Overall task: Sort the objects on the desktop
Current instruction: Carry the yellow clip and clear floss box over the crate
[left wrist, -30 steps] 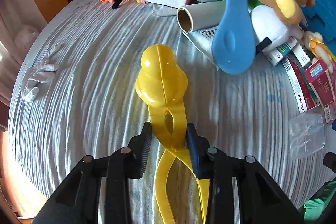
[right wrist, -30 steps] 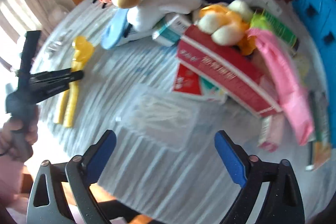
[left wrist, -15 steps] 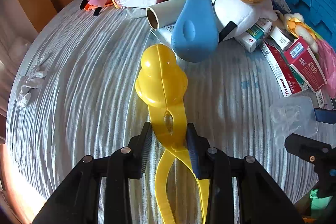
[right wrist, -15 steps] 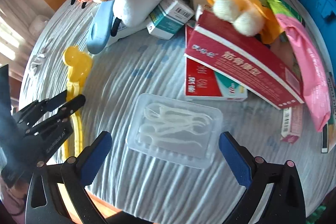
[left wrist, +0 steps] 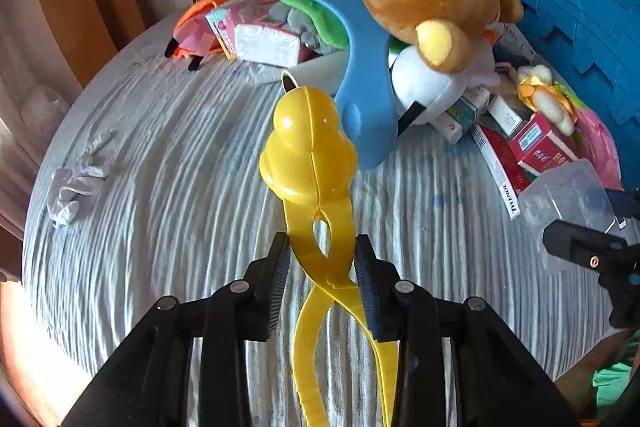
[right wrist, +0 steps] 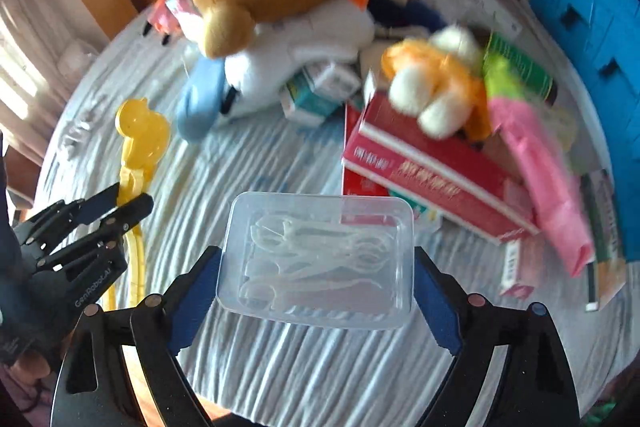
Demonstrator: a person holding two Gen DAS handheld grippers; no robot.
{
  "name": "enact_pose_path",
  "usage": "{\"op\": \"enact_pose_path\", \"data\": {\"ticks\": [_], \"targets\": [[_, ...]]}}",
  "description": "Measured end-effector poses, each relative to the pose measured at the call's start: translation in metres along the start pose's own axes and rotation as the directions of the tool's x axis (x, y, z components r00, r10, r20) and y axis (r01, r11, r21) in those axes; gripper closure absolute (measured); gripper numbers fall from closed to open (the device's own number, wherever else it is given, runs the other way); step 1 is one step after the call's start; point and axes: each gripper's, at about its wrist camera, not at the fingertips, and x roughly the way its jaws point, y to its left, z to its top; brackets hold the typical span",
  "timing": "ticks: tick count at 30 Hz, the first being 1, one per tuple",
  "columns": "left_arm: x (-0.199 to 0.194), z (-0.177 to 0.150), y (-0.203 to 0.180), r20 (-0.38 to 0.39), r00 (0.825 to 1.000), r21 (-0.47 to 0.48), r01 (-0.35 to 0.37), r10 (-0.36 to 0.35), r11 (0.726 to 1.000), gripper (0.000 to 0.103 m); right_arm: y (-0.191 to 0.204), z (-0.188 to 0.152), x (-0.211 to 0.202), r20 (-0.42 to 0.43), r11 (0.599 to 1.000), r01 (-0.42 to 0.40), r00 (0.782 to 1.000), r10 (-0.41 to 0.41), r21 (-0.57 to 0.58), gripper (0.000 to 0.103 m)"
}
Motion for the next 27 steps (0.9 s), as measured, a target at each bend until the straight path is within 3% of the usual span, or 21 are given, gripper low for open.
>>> {"op": "enact_pose_path", "data": {"ticks": [4, 7, 13, 18, 23, 25, 27], "targets": [[-0.036, 0.016, -0.008, 0.091, 0.996, 0.002, 0.014, -0.014, 1.000, 0.071, -0.004, 0.014, -0.041, 0.110, 1.000, -0.001, 0.994, 0.004, -0.028, 0.012], [-0.067, 0.038, -0.025, 0.188, 0.982, 0.034, 0.021, -0.028, 0.999, 0.071, -0.002, 0.035, -0.075, 0.205, 0.999, 0.024, 0.979, -0.016, -0.036, 0.012], [-0.113, 0.087, -0.085, 0.338, 0.935, 0.118, 0.067, -0.103, 0.991, 0.071, -0.036, 0.067, -0.152, 0.384, 0.995, 0.101, 0.919, -0.091, -0.008, 0.012], [-0.148, 0.136, -0.161, 0.440, 0.878, 0.194, 0.111, -0.188, 0.975, 0.071, -0.093, 0.086, -0.215, 0.485, 0.985, 0.169, 0.859, -0.165, 0.035, 0.012], [-0.174, 0.189, -0.253, 0.490, 0.828, 0.250, 0.166, -0.273, 0.954, 0.071, -0.179, 0.102, -0.280, 0.545, 0.968, 0.228, 0.801, -0.247, 0.102, 0.012], [-0.182, 0.216, -0.296, 0.501, 0.808, 0.262, 0.199, -0.309, 0.944, 0.071, -0.221, 0.111, -0.299, 0.545, 0.956, 0.261, 0.786, -0.291, 0.134, 0.012], [-0.188, 0.242, -0.335, 0.507, 0.794, 0.264, 0.227, -0.335, 0.938, 0.071, -0.257, 0.119, -0.311, 0.536, 0.950, 0.273, 0.784, -0.311, 0.151, 0.012]]}}
